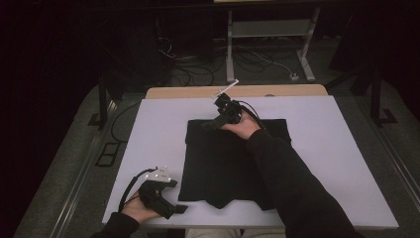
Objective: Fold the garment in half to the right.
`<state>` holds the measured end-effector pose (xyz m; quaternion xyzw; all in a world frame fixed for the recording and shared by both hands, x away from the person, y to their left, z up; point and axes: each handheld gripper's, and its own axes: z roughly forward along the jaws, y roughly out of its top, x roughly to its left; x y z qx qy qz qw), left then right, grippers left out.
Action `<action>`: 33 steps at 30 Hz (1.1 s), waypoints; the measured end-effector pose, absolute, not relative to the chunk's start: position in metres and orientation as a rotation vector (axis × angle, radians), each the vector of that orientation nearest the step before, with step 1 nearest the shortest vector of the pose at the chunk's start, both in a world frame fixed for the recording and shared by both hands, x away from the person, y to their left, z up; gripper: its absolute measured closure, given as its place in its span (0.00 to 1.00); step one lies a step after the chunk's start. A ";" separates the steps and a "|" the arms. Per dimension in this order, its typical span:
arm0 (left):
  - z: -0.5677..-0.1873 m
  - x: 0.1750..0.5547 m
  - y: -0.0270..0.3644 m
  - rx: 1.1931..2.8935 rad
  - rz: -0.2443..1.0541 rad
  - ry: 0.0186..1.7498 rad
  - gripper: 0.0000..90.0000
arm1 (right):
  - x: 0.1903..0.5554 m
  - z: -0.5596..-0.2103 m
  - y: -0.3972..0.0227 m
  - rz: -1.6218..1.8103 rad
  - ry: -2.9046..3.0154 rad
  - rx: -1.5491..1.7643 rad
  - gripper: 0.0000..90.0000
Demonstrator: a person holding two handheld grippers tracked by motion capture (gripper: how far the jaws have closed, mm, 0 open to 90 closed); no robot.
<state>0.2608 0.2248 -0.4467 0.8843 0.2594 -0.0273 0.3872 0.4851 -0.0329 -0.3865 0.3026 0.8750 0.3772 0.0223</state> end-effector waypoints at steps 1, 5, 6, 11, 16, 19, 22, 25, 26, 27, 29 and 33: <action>-0.447 0.261 0.225 2.254 -0.065 0.655 0.00 | 0.487 -0.387 -0.030 1.170 2.712 0.935 0.00; -0.446 0.259 0.225 2.259 -0.049 0.639 0.03 | 0.494 -0.389 -0.019 1.181 2.702 0.939 0.00; -0.446 0.258 0.225 2.258 -0.052 0.639 0.04 | 0.495 -0.389 -0.015 1.174 2.704 0.927 0.00; -0.446 0.257 0.224 2.256 -0.026 0.629 0.10 | 0.503 -0.391 0.000 1.164 2.699 0.914 0.00; -0.447 0.256 0.223 2.263 0.007 0.617 0.16 | 0.508 -0.393 0.013 1.163 2.694 0.922 0.00; -0.447 0.256 0.222 2.258 0.022 0.621 0.19 | 0.511 -0.398 0.019 1.161 2.698 0.910 0.00; -0.446 0.256 0.221 2.269 0.063 0.623 0.25 | 0.514 -0.403 0.023 1.155 2.691 0.931 0.00; -0.446 0.256 0.221 2.270 0.088 0.630 0.32 | 0.517 -0.408 0.027 1.169 2.691 0.948 0.00; -0.446 0.256 0.220 2.272 0.096 0.629 0.34 | 0.517 -0.409 0.029 1.174 2.691 0.948 0.00; -0.446 0.257 0.220 2.270 0.096 0.631 0.35 | 0.518 -0.410 0.030 1.175 2.695 0.945 0.00; -0.446 0.257 0.219 2.272 0.103 0.630 0.36 | 0.519 -0.413 0.033 1.177 2.692 0.950 0.00; -0.445 0.259 0.217 2.278 0.120 0.624 0.42 | 0.522 -0.418 0.039 1.178 2.693 0.956 0.00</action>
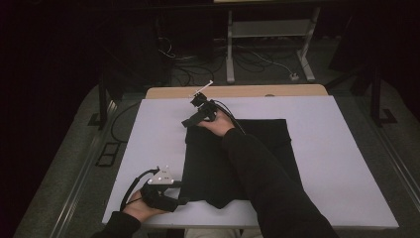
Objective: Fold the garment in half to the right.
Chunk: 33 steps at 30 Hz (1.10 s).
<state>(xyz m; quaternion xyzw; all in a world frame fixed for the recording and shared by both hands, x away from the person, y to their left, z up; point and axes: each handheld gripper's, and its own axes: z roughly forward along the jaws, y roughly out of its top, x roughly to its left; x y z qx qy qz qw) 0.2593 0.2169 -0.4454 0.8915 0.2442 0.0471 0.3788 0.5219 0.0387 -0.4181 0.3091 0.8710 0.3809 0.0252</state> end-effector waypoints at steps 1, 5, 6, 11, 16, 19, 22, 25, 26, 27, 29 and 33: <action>-0.445 0.260 0.217 2.282 0.127 0.621 0.44 | 0.523 -0.419 0.040 1.173 2.690 0.967 0.00; -0.444 0.263 0.216 2.282 0.127 0.637 0.55 | 0.527 -0.422 0.042 1.166 2.680 0.996 0.00; -0.444 0.264 0.215 2.280 0.125 0.641 0.58 | 0.528 -0.422 0.042 1.166 2.677 0.998 0.02; -0.443 0.266 0.213 2.285 0.106 0.636 0.65 | 0.532 -0.427 0.041 1.152 2.657 1.015 0.06; -0.443 0.268 0.211 2.275 0.070 0.643 0.73 | 0.535 -0.436 0.041 1.123 2.677 1.031 0.10; -0.443 0.270 0.211 2.277 0.051 0.636 0.76 | 0.535 -0.440 0.043 1.098 2.676 1.031 0.15; -0.442 0.271 0.209 2.275 0.044 0.633 0.80 | 0.534 -0.443 0.045 1.069 2.696 1.005 0.18; -0.440 0.271 0.208 2.279 0.047 0.624 0.83 | 0.532 -0.444 0.047 1.066 2.697 1.007 0.24; -0.440 0.271 0.207 2.279 0.049 0.621 0.84 | 0.532 -0.445 0.048 1.063 2.688 1.010 0.28; -0.440 0.271 0.207 2.278 0.051 0.619 0.85 | 0.532 -0.445 0.048 1.061 2.688 1.005 0.31; -0.440 0.272 0.206 2.282 0.058 0.616 0.86 | 0.531 -0.444 0.049 1.053 2.678 1.007 0.39; -0.440 0.273 0.205 2.280 0.046 0.609 0.90 | 0.530 -0.443 0.049 1.045 2.674 0.992 0.56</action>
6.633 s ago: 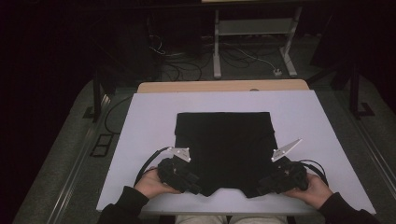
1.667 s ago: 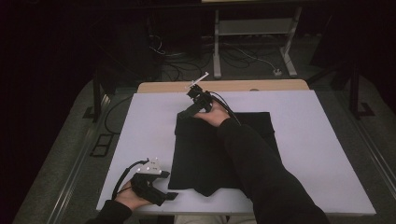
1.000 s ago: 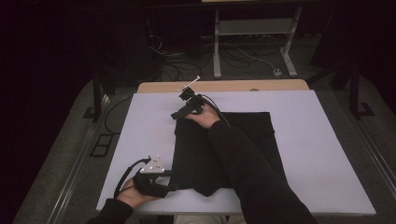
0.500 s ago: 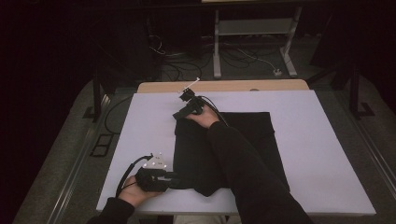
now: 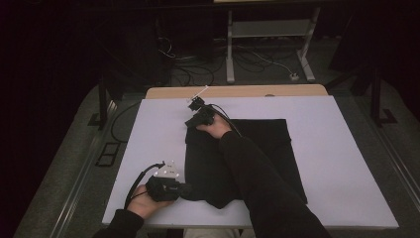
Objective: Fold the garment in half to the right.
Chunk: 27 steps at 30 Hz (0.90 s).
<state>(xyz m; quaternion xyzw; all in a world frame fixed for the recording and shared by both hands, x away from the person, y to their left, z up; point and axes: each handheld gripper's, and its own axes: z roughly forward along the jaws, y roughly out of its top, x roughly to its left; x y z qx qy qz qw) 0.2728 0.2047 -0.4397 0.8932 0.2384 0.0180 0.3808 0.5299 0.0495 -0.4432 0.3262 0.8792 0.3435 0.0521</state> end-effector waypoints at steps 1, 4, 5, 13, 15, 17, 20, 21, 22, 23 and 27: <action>-0.440 0.273 0.204 2.277 0.038 0.609 0.91 | 0.529 -0.443 0.050 1.036 2.672 0.986 0.63; -0.439 0.275 0.203 2.284 0.023 0.602 0.94 | 0.530 -0.442 0.048 1.043 2.682 0.982 0.78; -0.440 0.275 0.203 2.284 0.020 0.603 0.94 | 0.530 -0.442 0.047 1.050 2.686 0.980 0.84; -0.438 0.276 0.201 2.285 0.024 0.590 0.95 | 0.531 -0.432 0.036 1.088 2.714 0.988 0.96; -0.437 0.276 0.200 2.280 0.023 0.590 0.95 | 0.530 -0.428 0.034 1.101 2.719 0.992 0.96; -0.435 0.275 0.200 2.275 0.023 0.594 0.95 | 0.530 -0.426 0.031 1.116 2.721 0.997 0.96; -0.434 0.275 0.199 2.267 0.021 0.600 0.95 | 0.530 -0.423 0.025 1.135 2.721 1.011 0.96; -0.434 0.275 0.199 2.265 0.021 0.600 0.95 | 0.529 -0.422 0.024 1.137 2.719 1.016 0.97; -0.433 0.275 0.199 2.265 0.023 0.596 0.95 | 0.529 -0.421 0.022 1.146 2.715 1.019 0.97; -0.432 0.275 0.199 2.261 0.022 0.597 0.95 | 0.529 -0.421 0.020 1.154 2.715 1.024 0.97; -0.431 0.275 0.199 2.256 0.024 0.596 0.95 | 0.527 -0.419 0.013 1.163 2.711 1.029 0.97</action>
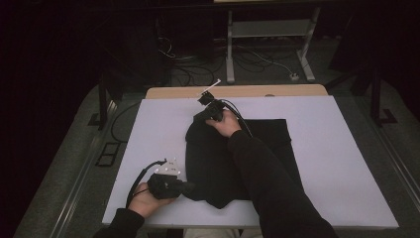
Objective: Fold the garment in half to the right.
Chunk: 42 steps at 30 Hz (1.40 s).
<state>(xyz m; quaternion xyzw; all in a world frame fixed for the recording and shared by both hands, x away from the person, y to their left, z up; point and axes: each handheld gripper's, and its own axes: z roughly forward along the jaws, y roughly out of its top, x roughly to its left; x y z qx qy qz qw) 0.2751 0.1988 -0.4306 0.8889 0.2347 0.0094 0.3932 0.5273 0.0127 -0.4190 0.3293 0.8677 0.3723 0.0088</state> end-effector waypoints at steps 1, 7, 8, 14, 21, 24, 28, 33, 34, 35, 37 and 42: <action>-0.430 0.275 0.199 2.255 0.024 0.597 0.95 | 0.527 -0.418 0.011 1.167 2.709 1.034 0.97; -0.426 0.276 0.197 2.235 -0.011 0.625 0.95 | 0.525 -0.412 -0.001 1.204 2.685 1.036 0.97; -0.425 0.276 0.196 2.231 -0.012 0.625 0.95 | 0.524 -0.410 -0.002 1.213 2.684 1.043 0.97; -0.417 0.278 0.193 2.207 -0.025 0.607 0.95 | 0.523 -0.403 -0.017 1.244 2.653 1.053 0.97; -0.410 0.280 0.185 2.196 -0.032 0.584 0.95 | 0.523 -0.393 -0.033 1.260 2.627 1.065 0.97; -0.408 0.279 0.182 2.188 -0.029 0.587 0.95 | 0.521 -0.390 -0.039 1.259 2.628 1.067 0.97; -0.404 0.280 0.176 2.184 -0.030 0.575 0.95 | 0.519 -0.385 -0.048 1.251 2.618 1.065 0.97; -0.397 0.283 0.166 2.175 -0.030 0.544 0.95 | 0.518 -0.376 -0.058 1.255 2.598 1.063 0.97; -0.396 0.284 0.164 2.169 -0.035 0.543 0.95 | 0.518 -0.375 -0.060 1.256 2.592 1.063 0.96; -0.395 0.284 0.162 2.167 -0.037 0.538 0.95 | 0.517 -0.373 -0.061 1.258 2.587 1.064 0.96; -0.394 0.285 0.158 2.159 -0.042 0.539 0.95 | 0.517 -0.372 -0.063 1.255 2.584 1.064 0.96; -0.391 0.287 0.150 2.162 -0.052 0.522 0.95 | 0.515 -0.369 -0.068 1.261 2.573 1.056 0.96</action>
